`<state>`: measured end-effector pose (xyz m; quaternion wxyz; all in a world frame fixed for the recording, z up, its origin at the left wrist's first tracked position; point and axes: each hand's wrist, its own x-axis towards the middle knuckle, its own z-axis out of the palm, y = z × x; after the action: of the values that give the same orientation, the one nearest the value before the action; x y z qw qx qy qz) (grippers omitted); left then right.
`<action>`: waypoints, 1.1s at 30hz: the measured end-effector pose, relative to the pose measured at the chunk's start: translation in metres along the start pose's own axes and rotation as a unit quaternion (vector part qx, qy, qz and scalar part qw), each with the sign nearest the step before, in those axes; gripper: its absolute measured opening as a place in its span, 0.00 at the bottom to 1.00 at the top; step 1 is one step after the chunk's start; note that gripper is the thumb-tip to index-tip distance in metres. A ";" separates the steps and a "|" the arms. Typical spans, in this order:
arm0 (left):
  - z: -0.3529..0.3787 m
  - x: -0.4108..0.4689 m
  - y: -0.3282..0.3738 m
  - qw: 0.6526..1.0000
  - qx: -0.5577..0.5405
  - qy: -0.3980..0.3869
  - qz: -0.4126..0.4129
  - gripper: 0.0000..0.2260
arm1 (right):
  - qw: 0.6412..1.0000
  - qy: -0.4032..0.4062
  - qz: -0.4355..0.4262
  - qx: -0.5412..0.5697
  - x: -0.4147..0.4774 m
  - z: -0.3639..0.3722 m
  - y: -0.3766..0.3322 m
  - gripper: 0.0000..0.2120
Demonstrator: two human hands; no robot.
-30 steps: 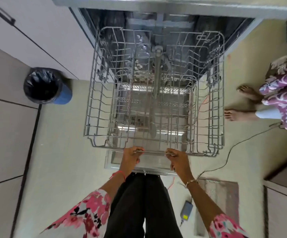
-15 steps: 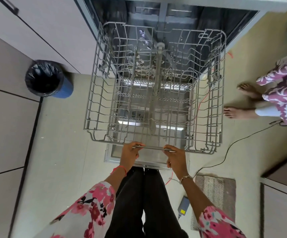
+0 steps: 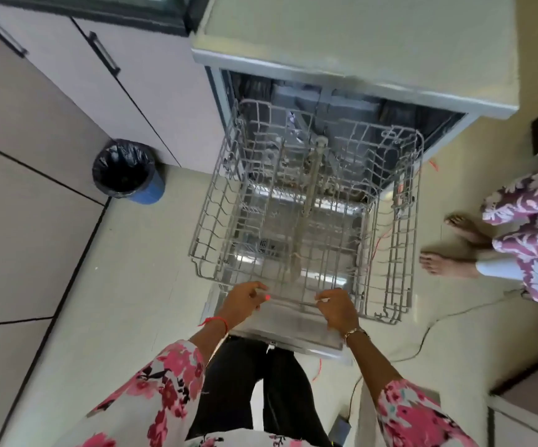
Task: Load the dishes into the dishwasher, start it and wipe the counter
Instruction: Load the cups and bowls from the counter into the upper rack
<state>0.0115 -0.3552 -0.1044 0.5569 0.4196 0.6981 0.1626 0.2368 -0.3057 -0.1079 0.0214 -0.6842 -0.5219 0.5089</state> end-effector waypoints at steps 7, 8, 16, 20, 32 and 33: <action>-0.120 -0.018 0.006 0.989 0.035 0.119 0.082 0.14 | 0.979 0.001 -0.166 -0.120 0.002 0.026 -0.148 0.19; -0.139 -0.018 0.005 0.988 0.038 0.124 0.084 0.14 | 0.973 -0.001 -0.191 -0.129 0.005 0.034 -0.167 0.18; -0.333 -0.032 -0.026 0.969 0.116 0.187 0.110 0.08 | 0.948 0.038 -0.244 -0.200 0.013 0.129 -0.326 0.09; -0.414 -0.042 -0.029 0.961 0.137 0.209 0.119 0.07 | 0.944 0.043 -0.239 -0.224 0.009 0.162 -0.387 0.09; -0.541 0.053 0.055 0.932 0.183 0.226 0.217 0.08 | 0.900 0.224 -0.343 -0.151 0.047 0.117 -0.564 0.09; -0.547 0.065 0.064 0.928 0.172 0.234 0.231 0.08 | 0.890 0.246 -0.357 -0.138 0.051 0.109 -0.578 0.08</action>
<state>-0.4644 -0.1359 0.0767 0.2438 0.6089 0.7096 0.2574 -0.2450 -0.0604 0.1295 0.2350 -0.5511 -0.7739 0.2052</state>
